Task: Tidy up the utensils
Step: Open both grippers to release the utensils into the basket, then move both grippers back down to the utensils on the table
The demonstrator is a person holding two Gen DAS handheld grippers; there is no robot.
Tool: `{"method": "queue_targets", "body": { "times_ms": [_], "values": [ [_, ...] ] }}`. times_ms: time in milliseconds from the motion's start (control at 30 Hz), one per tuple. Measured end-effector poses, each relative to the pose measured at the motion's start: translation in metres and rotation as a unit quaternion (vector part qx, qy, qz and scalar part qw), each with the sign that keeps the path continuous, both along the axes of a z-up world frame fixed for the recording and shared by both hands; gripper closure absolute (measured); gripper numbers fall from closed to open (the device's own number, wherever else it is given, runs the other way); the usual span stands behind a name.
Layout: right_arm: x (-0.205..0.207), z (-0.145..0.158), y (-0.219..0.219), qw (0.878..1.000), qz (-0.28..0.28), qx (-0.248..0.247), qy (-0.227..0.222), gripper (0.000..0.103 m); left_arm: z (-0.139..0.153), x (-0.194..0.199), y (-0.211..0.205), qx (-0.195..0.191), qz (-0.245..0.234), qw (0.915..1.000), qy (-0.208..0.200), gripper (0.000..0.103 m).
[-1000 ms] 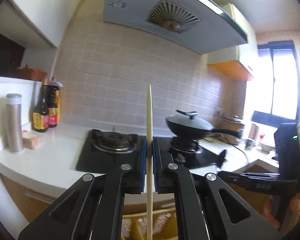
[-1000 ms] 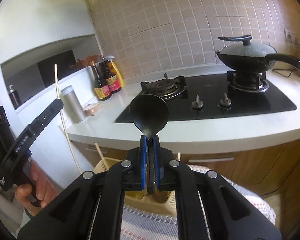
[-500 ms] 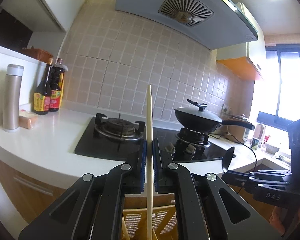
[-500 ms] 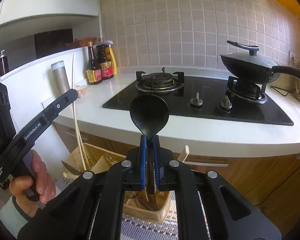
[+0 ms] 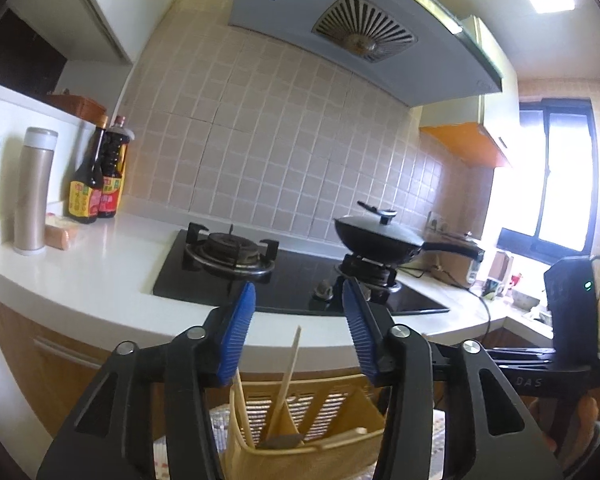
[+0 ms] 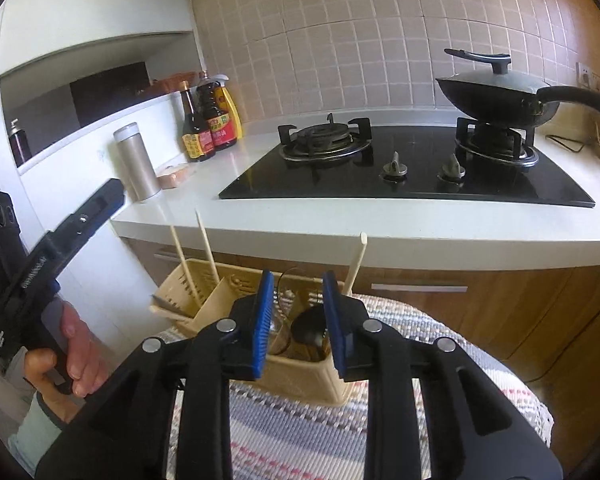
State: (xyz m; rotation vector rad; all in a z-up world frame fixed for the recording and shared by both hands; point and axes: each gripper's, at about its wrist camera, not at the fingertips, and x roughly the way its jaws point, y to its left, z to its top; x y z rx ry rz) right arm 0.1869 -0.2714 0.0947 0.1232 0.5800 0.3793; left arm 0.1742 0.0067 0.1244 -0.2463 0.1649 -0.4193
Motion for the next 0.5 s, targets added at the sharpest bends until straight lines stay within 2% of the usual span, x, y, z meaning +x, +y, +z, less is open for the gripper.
{"method": "queue_targets", "body": {
  "times_ms": [100,167,367,500],
  "values": [
    [-0.012,0.006,-0.002,1.0,-0.003,-0.003,-0.001,0.072,0.009,-0.015,0.005,-0.008,-0.016,0.9998,0.004,0.05],
    [-0.023,0.01,-0.002,1.0,-0.004,-0.006,-0.002,0.059,0.012,-0.022,0.006,-0.01,-0.026,0.9995,0.01,0.046],
    [-0.056,0.016,0.003,0.999,-0.01,-0.034,-0.001,0.057,0.018,-0.056,0.001,0.011,-0.037,0.9991,0.016,0.046],
    [-0.072,0.013,0.005,0.998,-0.013,-0.057,0.023,0.057,0.021,-0.077,-0.005,0.025,-0.045,0.9985,0.016,0.046]
  ]
}}
